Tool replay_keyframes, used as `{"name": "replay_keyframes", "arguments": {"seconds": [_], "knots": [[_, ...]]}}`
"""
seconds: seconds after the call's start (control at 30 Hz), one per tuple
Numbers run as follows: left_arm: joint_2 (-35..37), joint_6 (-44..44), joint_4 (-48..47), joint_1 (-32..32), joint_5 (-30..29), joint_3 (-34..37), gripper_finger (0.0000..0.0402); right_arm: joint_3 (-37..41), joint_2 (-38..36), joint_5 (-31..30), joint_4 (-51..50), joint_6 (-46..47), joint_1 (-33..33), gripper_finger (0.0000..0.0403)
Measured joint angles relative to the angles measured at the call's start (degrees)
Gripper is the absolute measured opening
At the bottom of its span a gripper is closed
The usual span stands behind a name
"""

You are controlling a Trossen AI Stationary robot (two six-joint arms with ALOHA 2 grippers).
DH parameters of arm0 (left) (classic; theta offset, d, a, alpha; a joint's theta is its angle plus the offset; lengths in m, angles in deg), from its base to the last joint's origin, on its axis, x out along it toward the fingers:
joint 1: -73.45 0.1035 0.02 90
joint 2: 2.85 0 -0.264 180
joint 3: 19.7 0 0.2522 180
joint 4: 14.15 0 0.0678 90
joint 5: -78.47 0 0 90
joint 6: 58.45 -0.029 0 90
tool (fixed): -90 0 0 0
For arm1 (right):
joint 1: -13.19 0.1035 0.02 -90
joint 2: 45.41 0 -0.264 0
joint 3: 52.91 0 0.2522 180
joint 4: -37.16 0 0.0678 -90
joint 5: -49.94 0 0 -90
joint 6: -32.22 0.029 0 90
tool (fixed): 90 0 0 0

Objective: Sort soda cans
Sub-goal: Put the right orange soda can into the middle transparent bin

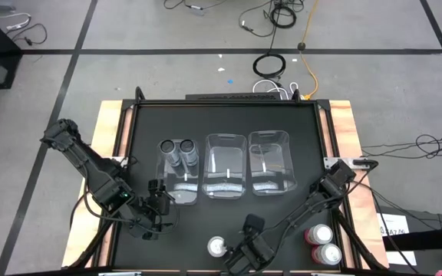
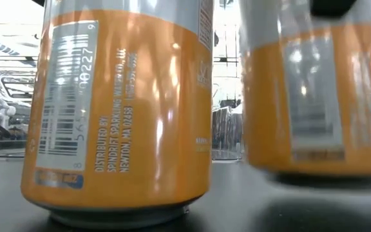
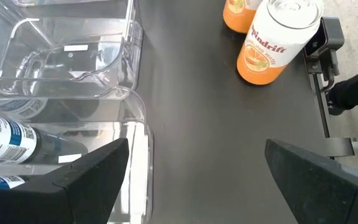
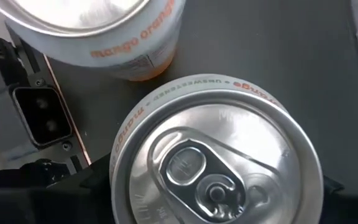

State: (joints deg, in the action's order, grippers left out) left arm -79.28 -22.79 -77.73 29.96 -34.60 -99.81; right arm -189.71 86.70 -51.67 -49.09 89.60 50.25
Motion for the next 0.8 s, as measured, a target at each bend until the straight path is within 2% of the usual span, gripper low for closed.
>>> {"name": "replay_keyframes", "arguments": {"seconds": [0.3, 0.47, 0.67, 0.8], "knots": [[0.0, 0.0, 0.0, 0.0, 0.0, 0.0, 0.0386, 0.0, -5.7, -0.8, -2.8, 0.0, -0.3, 0.0288], [0.0, 0.0, 0.0, 0.0, 0.0, 0.0, 0.0386, 0.0, -9.6, -4.8, -4.7, -0.2, -0.9, 0.0289], [0.0, 0.0, 0.0, 0.0, 0.0, 0.0, 0.0386, 0.0, -13.2, -6.6, -7.5, -0.8, -4.3, 0.029], [0.0, 0.0, 0.0, 0.0, 0.0, 0.0, 0.0386, 0.0, -14.1, -6.5, -7.3, -4.9, -8.2, 0.029]]}}
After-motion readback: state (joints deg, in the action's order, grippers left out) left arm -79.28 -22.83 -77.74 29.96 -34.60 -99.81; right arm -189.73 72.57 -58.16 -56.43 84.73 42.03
